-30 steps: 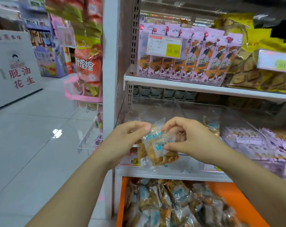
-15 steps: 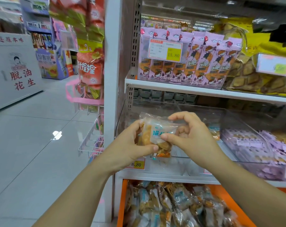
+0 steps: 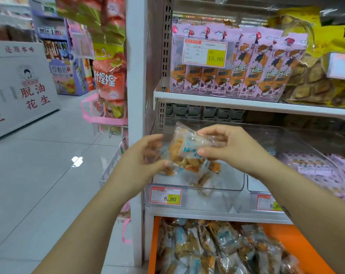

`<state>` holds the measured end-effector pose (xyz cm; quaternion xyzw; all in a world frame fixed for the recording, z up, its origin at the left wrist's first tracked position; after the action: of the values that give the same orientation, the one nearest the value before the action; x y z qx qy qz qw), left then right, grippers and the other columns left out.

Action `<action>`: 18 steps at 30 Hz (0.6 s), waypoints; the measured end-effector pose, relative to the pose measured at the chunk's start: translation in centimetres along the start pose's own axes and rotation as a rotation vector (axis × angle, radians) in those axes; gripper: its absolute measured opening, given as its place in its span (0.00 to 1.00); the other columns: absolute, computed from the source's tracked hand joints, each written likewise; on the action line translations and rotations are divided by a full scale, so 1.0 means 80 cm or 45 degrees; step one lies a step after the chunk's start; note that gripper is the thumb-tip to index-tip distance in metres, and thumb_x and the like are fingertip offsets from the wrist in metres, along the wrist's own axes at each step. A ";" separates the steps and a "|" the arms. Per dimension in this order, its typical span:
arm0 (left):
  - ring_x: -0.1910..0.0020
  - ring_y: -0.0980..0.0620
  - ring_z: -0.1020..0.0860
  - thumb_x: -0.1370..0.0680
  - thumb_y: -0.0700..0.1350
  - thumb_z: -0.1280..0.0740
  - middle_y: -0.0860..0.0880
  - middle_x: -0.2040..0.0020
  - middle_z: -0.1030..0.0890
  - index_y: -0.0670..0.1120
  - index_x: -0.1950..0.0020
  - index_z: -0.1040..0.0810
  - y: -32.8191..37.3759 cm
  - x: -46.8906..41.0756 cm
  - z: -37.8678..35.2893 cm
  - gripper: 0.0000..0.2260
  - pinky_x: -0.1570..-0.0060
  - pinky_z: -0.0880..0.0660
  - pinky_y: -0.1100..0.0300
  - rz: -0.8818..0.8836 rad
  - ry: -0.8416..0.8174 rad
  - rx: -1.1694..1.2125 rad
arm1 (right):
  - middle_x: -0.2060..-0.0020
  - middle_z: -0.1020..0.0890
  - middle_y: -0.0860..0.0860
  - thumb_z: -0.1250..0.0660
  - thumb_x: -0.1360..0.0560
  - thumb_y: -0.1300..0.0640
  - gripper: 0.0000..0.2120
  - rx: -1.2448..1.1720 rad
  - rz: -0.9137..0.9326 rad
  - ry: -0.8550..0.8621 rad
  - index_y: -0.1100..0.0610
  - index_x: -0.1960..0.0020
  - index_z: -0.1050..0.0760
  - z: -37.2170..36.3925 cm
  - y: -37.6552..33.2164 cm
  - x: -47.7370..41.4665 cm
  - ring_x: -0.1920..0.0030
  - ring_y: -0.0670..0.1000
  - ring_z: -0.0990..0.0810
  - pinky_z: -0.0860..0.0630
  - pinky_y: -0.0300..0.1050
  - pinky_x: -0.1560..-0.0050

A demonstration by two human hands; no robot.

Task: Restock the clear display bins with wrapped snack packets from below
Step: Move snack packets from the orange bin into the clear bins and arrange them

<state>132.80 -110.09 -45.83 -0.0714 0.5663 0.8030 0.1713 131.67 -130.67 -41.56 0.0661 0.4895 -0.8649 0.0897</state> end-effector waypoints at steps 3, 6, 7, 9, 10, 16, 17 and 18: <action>0.58 0.59 0.22 0.26 0.38 0.29 0.55 0.56 0.21 0.50 0.46 0.22 -0.017 -0.004 0.018 0.12 0.62 0.31 0.78 0.102 0.105 -0.236 | 0.51 0.17 0.48 0.24 0.32 0.62 0.18 0.202 0.008 0.017 0.54 0.44 0.22 -0.016 0.031 -0.031 0.58 0.43 0.19 0.24 0.30 0.57; 0.61 0.60 0.23 0.25 0.38 0.30 0.58 0.59 0.22 0.51 0.49 0.21 -0.033 -0.002 0.013 0.09 0.65 0.32 0.78 0.143 -0.037 -0.472 | 0.48 0.20 0.46 0.24 0.32 0.60 0.20 0.407 0.005 -0.101 0.56 0.41 0.22 -0.056 0.068 -0.055 0.50 0.43 0.23 0.32 0.24 0.56; 0.61 0.61 0.23 0.25 0.39 0.31 0.59 0.59 0.23 0.52 0.50 0.21 -0.036 -0.001 0.010 0.09 0.65 0.32 0.77 0.154 -0.078 -0.519 | 0.46 0.21 0.47 0.24 0.32 0.59 0.20 0.415 -0.008 -0.136 0.56 0.41 0.22 -0.069 0.079 -0.063 0.46 0.43 0.24 0.32 0.26 0.52; 0.58 0.60 0.23 0.25 0.40 0.32 0.60 0.59 0.24 0.53 0.50 0.22 -0.041 -0.002 0.006 0.09 0.58 0.28 0.72 0.179 -0.120 -0.574 | 0.42 0.21 0.49 0.25 0.31 0.59 0.20 0.396 -0.046 -0.180 0.56 0.40 0.23 -0.090 0.097 -0.079 0.42 0.46 0.24 0.31 0.33 0.45; 0.56 0.59 0.23 0.25 0.40 0.32 0.61 0.59 0.24 0.54 0.50 0.22 -0.043 -0.003 0.006 0.09 0.53 0.26 0.67 0.194 -0.128 -0.590 | 0.41 0.22 0.50 0.25 0.31 0.60 0.21 0.394 -0.067 -0.184 0.56 0.40 0.23 -0.098 0.105 -0.087 0.41 0.46 0.25 0.31 0.34 0.44; 0.62 0.64 0.26 0.24 0.43 0.30 0.61 0.62 0.24 0.55 0.54 0.23 -0.055 -0.008 0.008 0.07 0.60 0.31 0.74 0.213 -0.173 -0.652 | 0.40 0.25 0.55 0.26 0.31 0.65 0.22 0.478 -0.048 -0.123 0.58 0.39 0.25 -0.131 0.128 -0.114 0.44 0.51 0.25 0.36 0.27 0.54; 0.63 0.65 0.26 0.24 0.43 0.30 0.61 0.62 0.24 0.56 0.55 0.24 -0.055 -0.009 0.007 0.07 0.61 0.32 0.75 0.212 -0.178 -0.657 | 0.40 0.27 0.56 0.26 0.31 0.65 0.22 0.477 -0.058 -0.105 0.58 0.39 0.26 -0.132 0.129 -0.115 0.46 0.51 0.26 0.37 0.26 0.56; 0.63 0.65 0.26 0.24 0.43 0.30 0.61 0.62 0.24 0.56 0.56 0.24 -0.056 -0.009 0.007 0.07 0.62 0.33 0.75 0.212 -0.182 -0.660 | 0.40 0.29 0.57 0.26 0.31 0.65 0.23 0.472 -0.071 -0.091 0.57 0.38 0.26 -0.133 0.129 -0.116 0.48 0.51 0.26 0.37 0.26 0.57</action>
<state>135.13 -108.38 -49.36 -0.0092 0.3325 0.9354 0.1202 143.30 -125.95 -53.75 0.0372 0.3200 -0.9441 0.0695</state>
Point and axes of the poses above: each hand's wrist, its own x-axis away from the middle knuckle, its own z-axis out of the back of the hand, y = z × x, the point moved 3 cm from there along -x, towards the middle knuckle
